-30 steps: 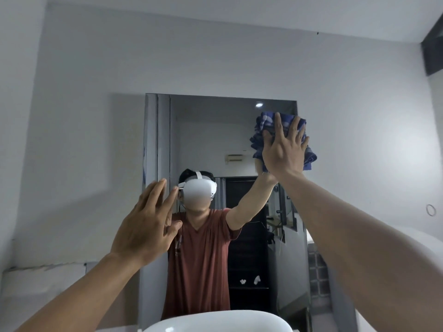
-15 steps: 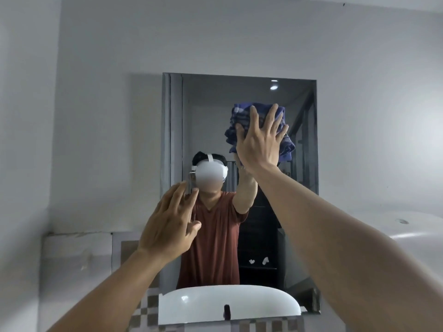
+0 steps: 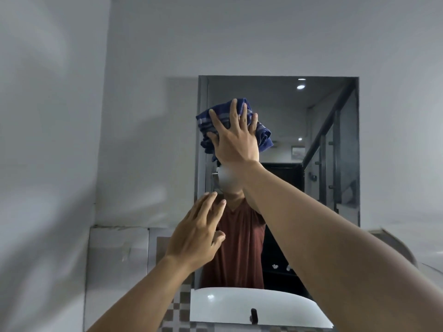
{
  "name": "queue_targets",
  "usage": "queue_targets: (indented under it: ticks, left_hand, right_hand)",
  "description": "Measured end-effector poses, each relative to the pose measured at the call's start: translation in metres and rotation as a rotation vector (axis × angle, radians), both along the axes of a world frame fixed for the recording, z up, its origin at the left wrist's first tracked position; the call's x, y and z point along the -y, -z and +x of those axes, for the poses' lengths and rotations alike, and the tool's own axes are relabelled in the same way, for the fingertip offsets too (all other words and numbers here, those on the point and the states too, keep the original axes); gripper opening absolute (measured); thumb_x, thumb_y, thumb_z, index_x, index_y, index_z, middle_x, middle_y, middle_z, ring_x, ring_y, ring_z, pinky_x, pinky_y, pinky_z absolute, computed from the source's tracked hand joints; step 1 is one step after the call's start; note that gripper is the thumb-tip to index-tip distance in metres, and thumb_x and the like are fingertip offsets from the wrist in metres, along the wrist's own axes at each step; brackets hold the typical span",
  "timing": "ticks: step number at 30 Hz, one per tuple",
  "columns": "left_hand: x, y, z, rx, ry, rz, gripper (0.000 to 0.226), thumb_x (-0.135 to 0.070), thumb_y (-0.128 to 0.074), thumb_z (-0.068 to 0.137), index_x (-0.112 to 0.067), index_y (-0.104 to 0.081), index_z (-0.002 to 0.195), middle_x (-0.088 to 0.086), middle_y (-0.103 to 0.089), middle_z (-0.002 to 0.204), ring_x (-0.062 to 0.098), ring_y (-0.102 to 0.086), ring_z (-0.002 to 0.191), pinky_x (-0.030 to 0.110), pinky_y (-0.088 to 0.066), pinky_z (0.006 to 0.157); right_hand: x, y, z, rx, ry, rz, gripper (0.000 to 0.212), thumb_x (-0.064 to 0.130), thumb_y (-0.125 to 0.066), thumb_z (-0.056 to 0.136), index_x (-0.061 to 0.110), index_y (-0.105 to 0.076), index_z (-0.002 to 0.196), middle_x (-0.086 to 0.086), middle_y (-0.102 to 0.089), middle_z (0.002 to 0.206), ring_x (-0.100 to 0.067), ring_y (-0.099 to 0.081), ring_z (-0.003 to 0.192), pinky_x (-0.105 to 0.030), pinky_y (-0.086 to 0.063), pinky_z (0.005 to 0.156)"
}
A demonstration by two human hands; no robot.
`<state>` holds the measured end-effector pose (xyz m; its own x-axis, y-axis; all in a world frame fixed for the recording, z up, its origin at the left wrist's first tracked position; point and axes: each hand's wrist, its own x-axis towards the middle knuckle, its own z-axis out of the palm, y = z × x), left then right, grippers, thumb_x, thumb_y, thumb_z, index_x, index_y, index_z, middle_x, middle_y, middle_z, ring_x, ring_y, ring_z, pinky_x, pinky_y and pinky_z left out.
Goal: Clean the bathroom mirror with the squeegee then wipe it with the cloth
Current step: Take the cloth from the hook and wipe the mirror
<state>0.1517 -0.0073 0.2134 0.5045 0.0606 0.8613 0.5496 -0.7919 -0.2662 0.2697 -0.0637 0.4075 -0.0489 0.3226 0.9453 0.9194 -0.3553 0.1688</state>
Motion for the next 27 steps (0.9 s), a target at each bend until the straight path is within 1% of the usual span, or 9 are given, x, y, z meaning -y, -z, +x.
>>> queue_targets:
  ticks: [4, 7, 11, 15, 18, 20, 23, 24, 27]
  left_hand:
    - [-0.002, 0.002, 0.000, -0.003, -0.001, -0.003, 0.079, -0.045, -0.063, 0.090, -0.009, -0.034, 0.154, 0.014, -0.033, 0.159, 0.028, -0.031, 0.149, 0.040, -0.039, 0.115]
    - [-0.003, 0.002, 0.000, 0.003, 0.011, -0.031, 0.082, -0.047, -0.064, 0.090, -0.007, -0.033, 0.154, 0.012, -0.031, 0.161, 0.026, -0.027, 0.151, 0.037, -0.037, 0.117]
    - [-0.005, 0.002, 0.000, -0.008, 0.026, -0.030, 0.088, -0.047, -0.070, 0.087, -0.006, -0.031, 0.154, 0.012, -0.032, 0.160, 0.027, -0.029, 0.149, 0.039, -0.041, 0.115]
    - [-0.001, 0.000, -0.003, -0.008, 0.061, -0.048, 0.095, -0.044, -0.075, 0.082, -0.009, -0.027, 0.156, 0.013, -0.035, 0.158, 0.029, -0.032, 0.148, 0.040, -0.042, 0.112]
    - [0.001, -0.001, -0.004, 0.000, 0.059, -0.029, 0.086, -0.040, -0.075, 0.083, -0.007, -0.036, 0.152, 0.015, -0.039, 0.155, 0.030, -0.035, 0.146, 0.042, -0.047, 0.109]
    - [-0.002, 0.001, -0.003, -0.019, 0.030, -0.018, 0.077, -0.044, -0.066, 0.088, -0.007, -0.040, 0.150, 0.014, -0.036, 0.156, 0.029, -0.030, 0.148, 0.043, -0.044, 0.113]
    - [-0.008, 0.002, -0.002, -0.075, -0.043, -0.006, 0.074, -0.052, -0.048, 0.096, -0.008, -0.034, 0.154, 0.012, -0.028, 0.161, 0.026, -0.018, 0.153, 0.040, -0.034, 0.119]
    - [-0.007, 0.002, -0.002, -0.074, -0.045, -0.005, 0.074, -0.052, -0.048, 0.096, -0.008, -0.034, 0.154, 0.012, -0.028, 0.161, 0.026, -0.019, 0.152, 0.041, -0.034, 0.119]
    - [-0.002, 0.001, -0.002, -0.041, -0.024, -0.009, 0.076, -0.046, -0.063, 0.091, -0.004, -0.039, 0.150, 0.016, -0.033, 0.157, 0.029, -0.029, 0.149, 0.043, -0.042, 0.114]
  right_hand:
    - [0.003, 0.012, 0.000, 0.130, -0.016, -0.108, 0.053, 0.047, -0.029, 0.106, 0.036, -0.023, 0.158, -0.017, -0.004, 0.168, -0.042, 0.000, 0.154, -0.060, 0.000, 0.123]
    - [0.011, 0.021, 0.009, 0.266, -0.020, -0.185, 0.053, 0.045, -0.032, 0.105, 0.035, -0.029, 0.157, -0.016, -0.010, 0.168, -0.041, -0.005, 0.154, -0.059, -0.002, 0.123]
    - [0.025, 0.044, 0.027, 0.348, -0.027, -0.263, 0.051, 0.042, -0.034, 0.105, 0.037, -0.029, 0.156, -0.012, -0.013, 0.168, -0.036, -0.006, 0.155, -0.057, -0.004, 0.124]
    - [0.042, 0.071, 0.046, 0.321, -0.028, -0.250, 0.054, 0.035, -0.038, 0.105, 0.033, -0.026, 0.157, -0.012, -0.011, 0.168, -0.033, -0.003, 0.155, -0.056, -0.003, 0.125]
    - [0.053, 0.082, 0.065, 0.280, 0.004, -0.204, 0.057, 0.035, -0.041, 0.105, 0.031, -0.023, 0.159, -0.013, -0.009, 0.168, -0.035, -0.003, 0.155, -0.056, -0.003, 0.125]
    - [0.060, 0.085, 0.077, 0.244, 0.027, -0.180, 0.056, 0.037, -0.041, 0.105, 0.030, -0.025, 0.158, -0.015, -0.010, 0.168, -0.037, -0.004, 0.155, -0.056, -0.005, 0.125]
    - [0.071, 0.085, 0.090, 0.187, 0.047, -0.156, 0.054, 0.041, -0.035, 0.106, 0.030, -0.026, 0.158, -0.017, -0.011, 0.167, -0.038, -0.007, 0.154, -0.056, -0.008, 0.124]
    - [0.075, 0.084, 0.095, 0.169, 0.053, -0.147, 0.054, 0.042, -0.032, 0.106, 0.030, -0.026, 0.158, -0.017, -0.011, 0.167, -0.038, -0.007, 0.154, -0.056, -0.008, 0.124]
    - [0.086, 0.080, 0.108, 0.094, 0.058, -0.096, 0.055, 0.045, -0.025, 0.106, 0.031, -0.025, 0.158, -0.017, -0.010, 0.167, -0.037, -0.005, 0.154, -0.056, -0.009, 0.124]
